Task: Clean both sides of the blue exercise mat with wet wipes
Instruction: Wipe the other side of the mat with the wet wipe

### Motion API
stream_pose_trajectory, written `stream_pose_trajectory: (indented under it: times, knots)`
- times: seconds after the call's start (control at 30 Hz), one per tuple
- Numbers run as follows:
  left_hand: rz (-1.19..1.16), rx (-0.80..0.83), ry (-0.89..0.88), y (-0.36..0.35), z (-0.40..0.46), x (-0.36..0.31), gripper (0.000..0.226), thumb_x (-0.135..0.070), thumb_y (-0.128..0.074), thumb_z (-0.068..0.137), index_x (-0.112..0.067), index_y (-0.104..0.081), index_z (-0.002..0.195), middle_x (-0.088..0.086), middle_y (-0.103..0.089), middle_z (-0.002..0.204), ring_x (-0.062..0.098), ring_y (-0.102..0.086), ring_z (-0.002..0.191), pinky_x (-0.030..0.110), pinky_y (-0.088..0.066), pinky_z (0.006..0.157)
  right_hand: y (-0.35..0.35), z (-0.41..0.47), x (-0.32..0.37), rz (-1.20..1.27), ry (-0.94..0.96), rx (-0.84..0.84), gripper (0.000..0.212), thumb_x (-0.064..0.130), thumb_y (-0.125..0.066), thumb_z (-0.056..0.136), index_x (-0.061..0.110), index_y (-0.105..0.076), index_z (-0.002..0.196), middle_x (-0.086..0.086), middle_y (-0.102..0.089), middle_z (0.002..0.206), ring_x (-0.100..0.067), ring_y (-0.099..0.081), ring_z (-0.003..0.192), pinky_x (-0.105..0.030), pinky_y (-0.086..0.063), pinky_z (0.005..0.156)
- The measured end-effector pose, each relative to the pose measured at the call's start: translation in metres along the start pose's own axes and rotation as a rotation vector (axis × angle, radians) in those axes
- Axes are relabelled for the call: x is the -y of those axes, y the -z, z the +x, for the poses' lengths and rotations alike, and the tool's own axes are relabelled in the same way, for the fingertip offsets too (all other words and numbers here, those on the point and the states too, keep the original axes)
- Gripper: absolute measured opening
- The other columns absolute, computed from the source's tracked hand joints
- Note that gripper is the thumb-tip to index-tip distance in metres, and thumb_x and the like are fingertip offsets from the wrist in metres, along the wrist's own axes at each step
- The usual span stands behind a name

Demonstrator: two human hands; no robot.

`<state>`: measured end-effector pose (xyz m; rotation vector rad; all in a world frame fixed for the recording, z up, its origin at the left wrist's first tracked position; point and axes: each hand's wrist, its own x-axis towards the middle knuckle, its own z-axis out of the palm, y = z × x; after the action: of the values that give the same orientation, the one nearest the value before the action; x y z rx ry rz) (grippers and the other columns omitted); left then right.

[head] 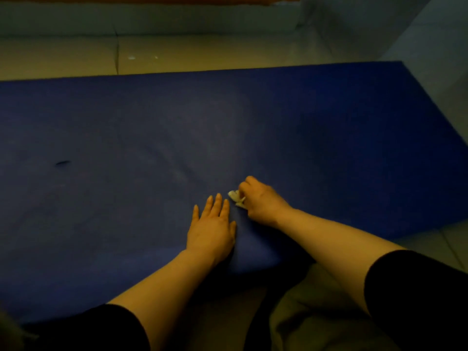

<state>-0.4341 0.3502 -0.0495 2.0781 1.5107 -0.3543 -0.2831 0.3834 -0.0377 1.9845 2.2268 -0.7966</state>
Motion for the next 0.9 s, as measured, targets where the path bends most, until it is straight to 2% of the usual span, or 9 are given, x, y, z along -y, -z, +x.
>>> stream_pose_trajectory:
  times: [0.1, 0.17, 0.37, 0.43, 0.5, 0.6, 0.67, 0.8, 0.9]
  knots:
    - [-0.051, 0.012, -0.014, 0.004, -0.012, 0.0, 0.062, -0.039, -0.03, 0.104, -0.013, -0.006, 0.155, 0.005, 0.001, 0.163, 0.022, 0.003, 0.149, 0.045, 0.0, 0.119, 0.01, -0.005, -0.026, 0.049, -0.282, -0.182, 0.026, 0.025, -0.054, 0.094, 0.0, -0.056, 0.1, -0.018, -0.049, 0.115, -0.037, -0.053, 0.098, -0.036, -0.037, 0.077]
    - [-0.073, 0.018, -0.027, 0.004, -0.021, -0.002, 0.064, -0.042, -0.033, 0.103, -0.013, -0.01, 0.154, 0.006, -0.002, 0.163, 0.022, 0.0, 0.149, 0.046, -0.001, 0.12, 0.002, -0.015, -0.023, 0.029, -0.359, -0.248, 0.025, 0.022, -0.049, 0.097, -0.002, -0.055, 0.1, -0.019, -0.049, 0.116, -0.038, -0.053, 0.098, -0.038, -0.038, 0.077]
    - [-0.08, -0.056, -0.084, -0.007, -0.05, -0.005, 0.068, -0.05, -0.034, 0.1, -0.016, -0.011, 0.155, 0.004, -0.004, 0.163, 0.018, 0.001, 0.149, 0.041, 0.001, 0.119, -0.02, -0.032, 0.03, 0.137, -0.128, -0.16, 0.022, 0.023, -0.053, 0.093, 0.003, -0.059, 0.098, -0.016, -0.053, 0.111, -0.036, -0.054, 0.098, -0.037, -0.04, 0.079]
    - [-0.08, -0.049, -0.104, -0.006, -0.051, -0.003, 0.076, -0.057, -0.036, 0.097, -0.015, -0.01, 0.155, 0.004, -0.002, 0.163, 0.018, 0.002, 0.149, 0.041, 0.002, 0.119, -0.015, -0.034, 0.016, 0.087, -0.181, -0.169, 0.027, 0.029, -0.054, 0.093, 0.003, -0.061, 0.098, -0.017, -0.055, 0.111, -0.036, -0.055, 0.099, -0.037, -0.042, 0.08]
    - [-0.079, -0.028, -0.12, -0.006, -0.053, -0.002, 0.09, -0.068, -0.039, 0.09, -0.014, -0.008, 0.155, 0.005, 0.001, 0.163, 0.018, 0.004, 0.149, 0.042, 0.004, 0.12, -0.007, -0.04, -0.006, 0.059, -0.331, -0.23, 0.034, 0.032, -0.053, 0.094, 0.0, -0.061, 0.098, -0.021, -0.056, 0.112, -0.039, -0.054, 0.1, -0.038, -0.041, 0.08]
    - [-0.026, -0.009, -0.156, -0.01, -0.057, 0.0, 0.113, -0.079, -0.049, 0.076, -0.013, -0.002, 0.155, 0.007, 0.006, 0.162, 0.02, 0.009, 0.149, 0.045, 0.006, 0.12, -0.004, -0.05, -0.018, 0.036, -0.423, -0.276, 0.032, 0.028, -0.05, 0.096, -0.002, -0.058, 0.101, -0.022, -0.052, 0.115, -0.04, -0.053, 0.099, -0.039, -0.04, 0.079]
    - [0.022, -0.005, -0.17, -0.012, -0.057, 0.002, 0.122, -0.077, -0.058, 0.071, -0.012, 0.003, 0.155, 0.007, 0.01, 0.162, 0.021, 0.011, 0.149, 0.044, 0.008, 0.119, -0.009, -0.053, 0.0, 0.048, -0.345, -0.253, 0.031, 0.027, -0.047, 0.097, -0.001, -0.058, 0.101, -0.021, -0.052, 0.114, -0.04, -0.053, 0.099, -0.038, -0.04, 0.081]
    - [0.029, -0.001, -0.174, -0.013, -0.056, 0.003, 0.122, -0.064, -0.069, 0.072, -0.013, 0.006, 0.154, 0.007, 0.009, 0.162, 0.021, 0.011, 0.149, 0.043, 0.008, 0.119, -0.027, -0.058, 0.036, 0.121, -0.155, -0.18, 0.022, 0.022, -0.053, 0.092, 0.002, -0.062, 0.097, -0.018, -0.055, 0.109, -0.036, -0.054, 0.099, -0.036, -0.038, 0.082]
    - [0.064, 0.005, -0.176, -0.011, -0.056, 0.003, 0.123, -0.06, -0.072, 0.071, -0.012, 0.005, 0.154, 0.007, 0.009, 0.162, 0.022, 0.01, 0.149, 0.043, 0.006, 0.12, -0.02, -0.062, 0.021, 0.126, -0.234, -0.231, 0.029, 0.029, -0.056, 0.092, 0.002, -0.063, 0.094, -0.02, -0.056, 0.107, -0.038, -0.054, 0.097, -0.037, -0.04, 0.082]
